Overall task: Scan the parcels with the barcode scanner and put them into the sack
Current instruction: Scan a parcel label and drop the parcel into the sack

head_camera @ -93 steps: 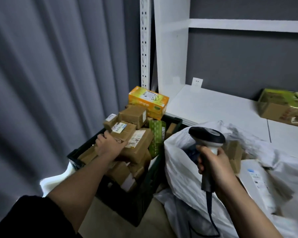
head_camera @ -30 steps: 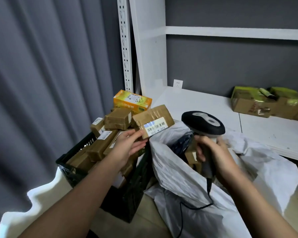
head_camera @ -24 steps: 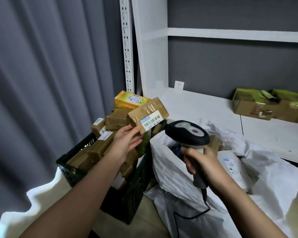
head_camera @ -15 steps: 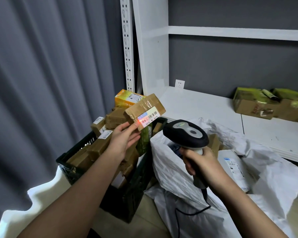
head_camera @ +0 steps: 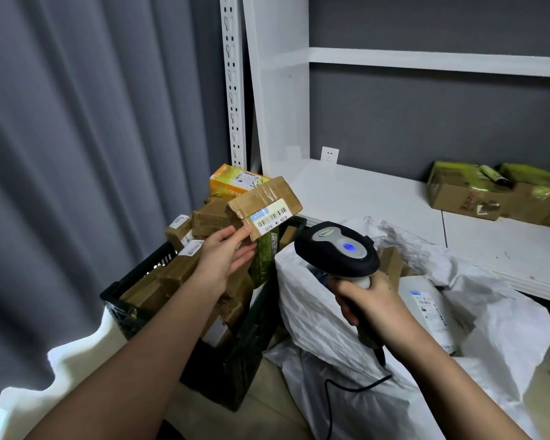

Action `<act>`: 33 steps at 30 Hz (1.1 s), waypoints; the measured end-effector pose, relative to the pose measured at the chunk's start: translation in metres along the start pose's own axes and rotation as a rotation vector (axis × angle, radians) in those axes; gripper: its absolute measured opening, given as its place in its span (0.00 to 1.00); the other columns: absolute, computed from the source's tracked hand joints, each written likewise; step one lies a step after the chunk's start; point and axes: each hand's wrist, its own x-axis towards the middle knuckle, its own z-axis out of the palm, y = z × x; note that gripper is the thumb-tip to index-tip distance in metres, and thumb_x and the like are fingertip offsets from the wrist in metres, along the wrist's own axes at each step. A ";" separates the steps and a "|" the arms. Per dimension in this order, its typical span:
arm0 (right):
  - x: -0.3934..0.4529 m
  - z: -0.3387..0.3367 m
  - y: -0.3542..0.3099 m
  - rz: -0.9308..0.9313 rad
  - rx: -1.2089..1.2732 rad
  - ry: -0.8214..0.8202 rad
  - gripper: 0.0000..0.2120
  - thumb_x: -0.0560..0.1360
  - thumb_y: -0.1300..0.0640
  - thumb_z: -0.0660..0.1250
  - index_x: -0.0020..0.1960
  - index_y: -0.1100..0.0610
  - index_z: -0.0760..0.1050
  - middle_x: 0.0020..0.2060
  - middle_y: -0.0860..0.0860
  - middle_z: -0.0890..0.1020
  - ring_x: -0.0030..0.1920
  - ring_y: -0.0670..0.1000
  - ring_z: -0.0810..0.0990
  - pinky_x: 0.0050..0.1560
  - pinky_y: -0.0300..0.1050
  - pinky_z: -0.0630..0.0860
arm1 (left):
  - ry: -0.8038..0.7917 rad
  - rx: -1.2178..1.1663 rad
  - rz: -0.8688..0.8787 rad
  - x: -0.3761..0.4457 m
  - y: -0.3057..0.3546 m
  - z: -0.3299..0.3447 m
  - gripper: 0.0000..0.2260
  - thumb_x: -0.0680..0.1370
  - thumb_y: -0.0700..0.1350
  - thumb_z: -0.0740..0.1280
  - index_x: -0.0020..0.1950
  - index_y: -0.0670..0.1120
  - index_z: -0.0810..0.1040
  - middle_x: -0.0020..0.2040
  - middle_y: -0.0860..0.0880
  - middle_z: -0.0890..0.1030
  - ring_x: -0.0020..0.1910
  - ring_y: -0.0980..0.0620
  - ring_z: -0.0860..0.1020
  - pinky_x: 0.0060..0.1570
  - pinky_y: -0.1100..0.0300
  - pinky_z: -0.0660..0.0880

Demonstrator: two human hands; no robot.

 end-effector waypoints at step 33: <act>-0.040 -0.180 0.008 0.146 0.239 0.526 0.07 0.76 0.57 0.67 0.49 0.55 0.68 0.24 0.49 0.71 0.22 0.48 0.67 0.26 0.40 0.64 | -0.854 1.974 0.835 -0.027 -0.138 0.153 0.22 0.76 0.48 0.67 0.70 0.51 0.69 0.65 0.50 0.67 0.56 0.47 0.76 0.46 0.55 0.74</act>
